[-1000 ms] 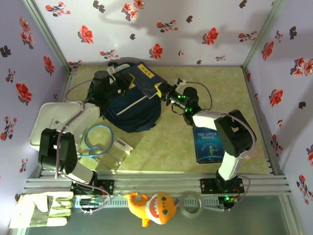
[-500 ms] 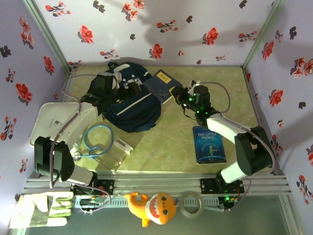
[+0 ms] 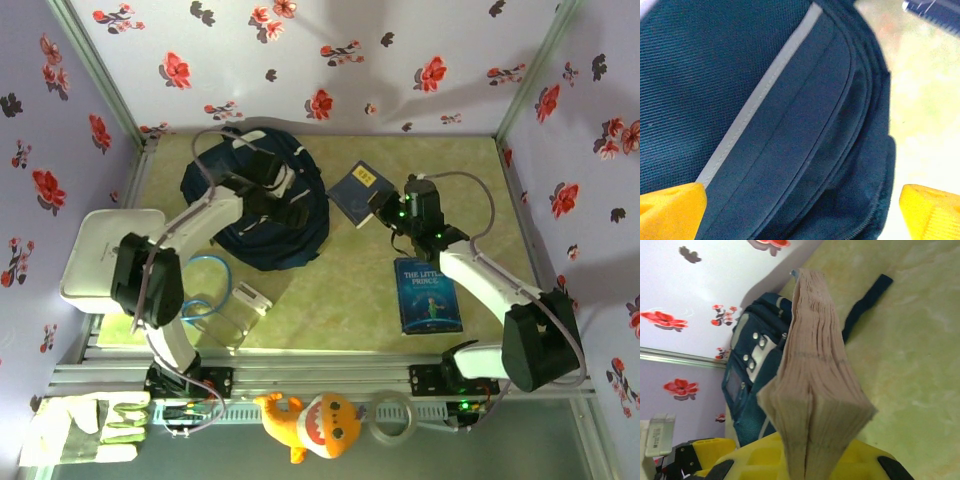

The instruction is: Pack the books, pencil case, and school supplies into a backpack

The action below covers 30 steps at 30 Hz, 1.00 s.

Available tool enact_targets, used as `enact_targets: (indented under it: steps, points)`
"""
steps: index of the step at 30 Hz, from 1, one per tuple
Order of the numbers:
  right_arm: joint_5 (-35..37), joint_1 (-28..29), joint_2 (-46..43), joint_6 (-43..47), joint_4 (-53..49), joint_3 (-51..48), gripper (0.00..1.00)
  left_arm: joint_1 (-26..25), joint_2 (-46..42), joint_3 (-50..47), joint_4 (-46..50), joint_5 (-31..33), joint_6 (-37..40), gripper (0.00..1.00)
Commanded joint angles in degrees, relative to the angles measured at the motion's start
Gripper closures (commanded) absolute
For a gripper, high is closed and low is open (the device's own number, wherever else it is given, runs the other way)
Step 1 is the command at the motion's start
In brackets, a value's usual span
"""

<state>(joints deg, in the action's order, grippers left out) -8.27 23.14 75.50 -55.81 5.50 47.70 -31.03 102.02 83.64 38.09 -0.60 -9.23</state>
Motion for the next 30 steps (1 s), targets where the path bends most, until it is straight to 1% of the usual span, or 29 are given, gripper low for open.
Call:
enact_targets:
  steps: [1,3,4,6,10,19,23,26,30]
  points:
    - [2.1,-0.5,-1.0,1.4,0.0,-0.2,0.98,-2.3,3.9,5.6,7.6,8.7,6.9,0.06]
    - [2.0,-0.5,-0.5,1.1,0.2,-0.1,0.98,-3.0,6.7,7.7,9.0,10.6,7.0,0.11]
    - [1.9,-0.5,-0.3,0.9,0.3,0.0,0.98,-3.2,8.1,8.6,9.4,11.1,8.7,0.14]
    - [1.7,-0.5,0.1,0.8,0.3,0.2,0.98,-3.3,10.4,10.4,10.3,11.4,9.4,0.23]
    - [1.8,-0.5,0.4,0.7,0.3,0.1,0.98,-3.8,13.4,12.5,11.1,11.9,10.4,0.35]
    - [1.7,-0.5,1.1,0.8,0.9,0.0,0.98,-3.9,17.4,15.3,12.1,14.4,11.0,0.57]
    - [1.7,-0.6,1.2,0.8,1.0,-0.1,0.98,-3.9,18.9,16.8,13.1,14.9,10.4,0.63]
    - [1.7,-0.7,1.1,0.9,1.0,-0.2,0.98,-4.0,19.6,17.4,13.4,15.4,10.2,0.63]
    - [1.7,-0.8,0.9,0.8,1.1,-0.5,0.98,-4.0,20.2,18.1,13.7,15.4,10.3,0.60]
